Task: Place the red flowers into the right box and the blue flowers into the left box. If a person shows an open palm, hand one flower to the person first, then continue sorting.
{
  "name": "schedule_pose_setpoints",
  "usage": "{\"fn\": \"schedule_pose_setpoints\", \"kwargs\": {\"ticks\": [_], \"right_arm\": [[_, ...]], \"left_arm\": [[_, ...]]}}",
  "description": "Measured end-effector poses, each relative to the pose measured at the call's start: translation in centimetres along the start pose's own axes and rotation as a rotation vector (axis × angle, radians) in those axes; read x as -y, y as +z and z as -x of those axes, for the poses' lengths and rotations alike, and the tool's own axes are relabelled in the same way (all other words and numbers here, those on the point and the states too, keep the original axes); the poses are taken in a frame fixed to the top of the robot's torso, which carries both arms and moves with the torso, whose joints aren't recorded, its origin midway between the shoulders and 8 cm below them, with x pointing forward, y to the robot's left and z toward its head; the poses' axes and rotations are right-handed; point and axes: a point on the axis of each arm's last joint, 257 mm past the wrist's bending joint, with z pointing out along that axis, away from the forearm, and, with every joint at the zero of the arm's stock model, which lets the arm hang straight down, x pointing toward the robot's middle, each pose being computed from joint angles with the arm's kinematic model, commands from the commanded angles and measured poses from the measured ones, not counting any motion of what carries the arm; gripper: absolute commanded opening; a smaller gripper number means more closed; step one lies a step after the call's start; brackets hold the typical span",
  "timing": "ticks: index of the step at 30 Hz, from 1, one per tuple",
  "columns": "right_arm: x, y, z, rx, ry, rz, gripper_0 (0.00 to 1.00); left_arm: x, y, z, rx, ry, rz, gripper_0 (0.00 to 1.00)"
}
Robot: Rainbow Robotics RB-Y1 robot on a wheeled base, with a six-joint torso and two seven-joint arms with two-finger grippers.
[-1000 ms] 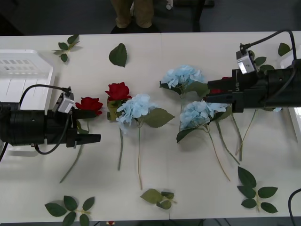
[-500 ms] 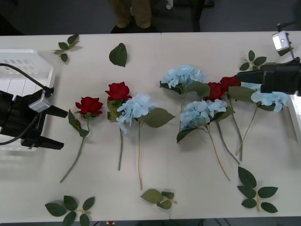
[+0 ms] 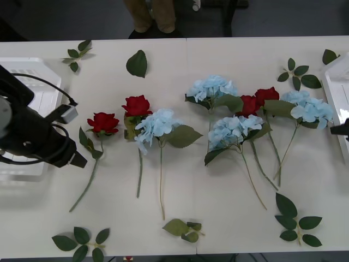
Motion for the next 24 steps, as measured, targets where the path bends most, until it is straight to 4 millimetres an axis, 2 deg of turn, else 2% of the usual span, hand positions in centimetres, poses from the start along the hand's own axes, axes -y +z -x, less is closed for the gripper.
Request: {"fn": "schedule_pose_setpoints", "kwargs": {"ticks": [4, 7, 11, 16, 24], "right_arm": [[0.6, 1.7, -4.6, -0.053, -0.039, -0.036, 0.37], [-0.3, 2.9, -5.7, -0.058, -0.019, -0.023, 0.37], [-2.6, 4.6, -5.6, -0.032, 0.066, 0.025, 0.37], [-5.2, 6.1, -4.8, 0.000, 0.186, 0.083, 0.37], [-5.6, 7.0, -0.9, 0.099, 0.297, 0.076, 0.37]], "left_arm": [[1.3, 2.7, 0.4, -0.041, 0.076, 0.066, 1.00], [1.5, 4.4, 1.4, -0.025, -0.003, 0.127, 1.00], [1.2, 5.8, 2.6, 0.032, -0.169, 0.216, 1.00], [0.5, 7.5, 2.6, 0.046, -0.142, 0.269, 1.00], [-0.9, 10.7, 3.1, 0.105, -0.102, 0.280, 1.00]]}}
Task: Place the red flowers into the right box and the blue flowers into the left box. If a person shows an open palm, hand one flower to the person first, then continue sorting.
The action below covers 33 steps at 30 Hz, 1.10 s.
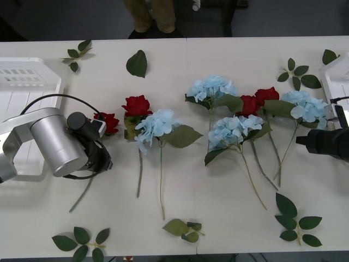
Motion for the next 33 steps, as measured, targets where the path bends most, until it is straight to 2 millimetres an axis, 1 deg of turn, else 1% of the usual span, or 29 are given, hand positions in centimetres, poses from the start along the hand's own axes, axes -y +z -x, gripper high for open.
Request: {"fn": "schedule_pose_setpoints", "kwargs": {"ticks": [2, 4, 5, 6, 8, 10, 13, 14, 15, 16, 19, 24, 27, 30, 33], "right_arm": [[-0.2, 0.4, 0.9, 0.028, 0.006, -0.008, 0.37], [-0.5, 1.1, 1.3, 0.038, 0.004, -0.019, 0.36], [-0.5, 1.4, 1.4, 0.042, 0.002, -0.031, 0.36], [-0.6, 1.9, 1.4, 0.042, -0.003, -0.044, 0.37], [-0.9, 2.7, 1.4, 0.042, -0.005, -0.060, 0.37], [-1.5, 3.4, 1.0, 0.034, -0.011, -0.063, 0.36], [-2.4, 4.4, 0.3, 0.025, -0.026, -0.059, 0.36], [-2.6, 4.7, 0.1, 0.023, -0.033, -0.057, 0.26], [-2.8, 4.9, 0.0, 0.024, -0.040, -0.056, 0.05], [-3.0, 5.1, -0.1, 0.025, -0.046, -0.055, 0.00], [-3.1, 5.3, -0.1, 0.028, -0.058, -0.059, 0.00], [-2.8, 5.3, -0.1, 0.029, -0.068, -0.071, 0.00], [-2.7, 5.1, 0.4, 0.037, -0.064, -0.072, 0.00], [-2.9, 4.3, 0.6, 0.022, -0.027, -0.044, 0.00], [-3.7, 2.3, 1.5, -0.003, 0.017, 0.010, 0.00]], "left_arm": [[-0.3, 0.4, -0.2, -0.004, -0.003, 0.007, 1.00], [-0.5, 0.6, -0.2, -0.004, -0.004, 0.012, 0.99], [-0.6, 0.6, -0.2, -0.003, -0.003, 0.014, 0.63], [-0.6, 0.6, -0.2, -0.002, -0.003, 0.014, 0.18], [-0.6, 0.6, -0.1, -0.002, -0.003, 0.015, 0.06], [-0.6, 0.6, -0.1, -0.001, -0.003, 0.015, 0.00], [-0.6, 0.6, -0.1, 0.000, -0.003, 0.015, 0.00], [-0.6, 0.6, -0.1, 0.000, -0.003, 0.015, 0.00], [-0.6, 0.6, 0.0, 0.001, -0.004, 0.014, 0.00], [-0.6, 0.6, 0.0, 0.003, -0.004, 0.012, 0.00], [-0.5, 0.9, 0.5, 0.023, -0.011, -0.001, 0.00], [-0.6, 2.0, 1.2, 0.057, -0.024, -0.023, 0.00], [-0.6, 2.1, 1.7, 0.069, -0.025, -0.025, 0.00], [-0.6, 2.0, 2.1, 0.076, -0.026, -0.024, 0.00], [-0.7, 2.0, 2.4, 0.081, -0.026, -0.023, 0.00]]}}
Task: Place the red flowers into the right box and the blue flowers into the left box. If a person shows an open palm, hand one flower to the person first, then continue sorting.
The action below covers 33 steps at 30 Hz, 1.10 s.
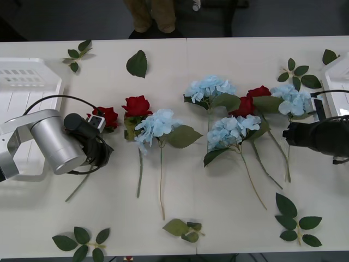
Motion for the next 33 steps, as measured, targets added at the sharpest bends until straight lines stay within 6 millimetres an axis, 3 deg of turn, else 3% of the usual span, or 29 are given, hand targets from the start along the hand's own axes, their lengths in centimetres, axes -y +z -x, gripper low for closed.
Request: {"fn": "schedule_pose_setpoints", "kwargs": {"ticks": [4, 7, 8, 9, 10, 17, 22, 28, 29, 30, 31, 33], "right_arm": [[-1.4, -3.9, 2.4, 0.005, 0.037, 0.089, 0.00], [-3.5, -7.1, 4.0, 0.020, 0.081, 0.207, 0.00], [-4.3, -8.2, 4.5, 0.028, 0.090, 0.250, 0.00], [-5.3, -9.1, 5.1, 0.044, 0.095, 0.295, 0.00], [-6.3, -9.9, 5.8, 0.063, 0.095, 0.341, 0.00], [-16.4, -13.6, 8.5, 0.156, 0.062, 0.696, 0.00], [-23.9, -14.1, 8.6, 0.234, -0.069, 0.856, 0.00], [-30.3, -13.2, 7.2, 0.236, -0.053, 0.972, 0.00], [-31.2, -13.2, 7.3, 0.248, -0.038, 0.992, 0.00], [-32.0, -13.1, 7.6, 0.264, -0.019, 1.011, 0.00], [-32.8, -13.1, 7.9, 0.278, 0.002, 1.029, 0.00], [-34.3, -13.0, 8.2, 0.295, 0.037, 1.061, 0.00]], "left_arm": [[0.0, 0.1, 0.1, 0.003, -0.001, 0.000, 0.00], [0.0, 0.1, 0.1, 0.003, 0.000, 0.000, 0.03], [0.0, 0.1, 0.1, 0.003, 0.000, 0.000, 0.18], [-0.1, 0.1, 0.1, 0.003, 0.000, 0.002, 0.84], [-0.2, 0.1, 0.2, 0.005, 0.001, 0.006, 1.00], [-1.5, 0.1, 0.7, 0.015, 0.044, 0.035, 1.00], [-2.5, 0.0, 1.0, 0.016, 0.051, 0.053, 1.00], [-3.6, -0.2, 1.1, 0.017, 0.047, 0.072, 1.00], [-3.6, -0.2, 1.1, 0.017, 0.047, 0.072, 0.94], [-3.6, -0.2, 1.1, 0.018, 0.047, 0.071, 0.61], [-3.5, -0.2, 1.2, 0.019, 0.048, 0.069, 0.10], [-3.1, -0.2, 1.2, 0.019, 0.049, 0.062, 0.00]]}}
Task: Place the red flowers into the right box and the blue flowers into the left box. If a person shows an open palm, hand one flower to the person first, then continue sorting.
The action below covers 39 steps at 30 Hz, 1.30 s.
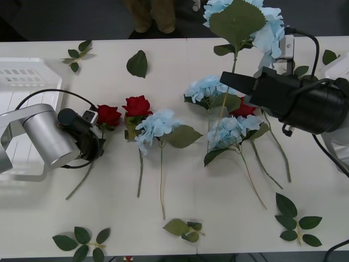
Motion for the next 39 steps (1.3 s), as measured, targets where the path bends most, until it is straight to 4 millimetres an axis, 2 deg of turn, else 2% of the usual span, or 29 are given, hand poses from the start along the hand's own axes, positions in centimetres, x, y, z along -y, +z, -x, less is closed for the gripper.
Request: {"fn": "schedule_pose_setpoints", "kwargs": {"ticks": [4, 7, 14, 30, 32, 34, 39], "right_arm": [[-0.3, 2.6, -0.4, 0.027, 0.025, 0.019, 0.00], [-0.5, 3.6, -1.0, 0.019, 0.006, 0.023, 0.00], [-0.6, 3.8, -1.2, 0.014, -0.006, 0.026, 0.00], [-0.7, 3.8, -1.0, 0.022, 0.002, 0.031, 0.00], [-0.7, 3.8, -1.0, 0.022, 0.002, 0.032, 0.00], [-0.7, 3.8, -1.0, 0.022, 0.002, 0.031, 0.00], [-0.7, 3.8, -1.0, 0.024, -0.007, 0.031, 0.00]], "left_arm": [[1.1, 0.0, 0.2, 0.006, 0.003, -0.020, 0.00], [1.8, 0.0, 0.3, 0.007, 0.004, -0.033, 0.00], [3.0, 0.0, 0.5, 0.015, 0.006, -0.054, 0.00], [3.3, -0.2, 0.8, 0.024, 0.016, -0.056, 0.00], [3.8, -0.9, 1.1, 0.027, 0.030, -0.060, 0.00], [4.3, -2.4, 1.8, 0.022, 0.038, -0.062, 0.00], [6.0, -9.2, 5.6, 0.021, 0.113, -0.233, 0.00]]}}
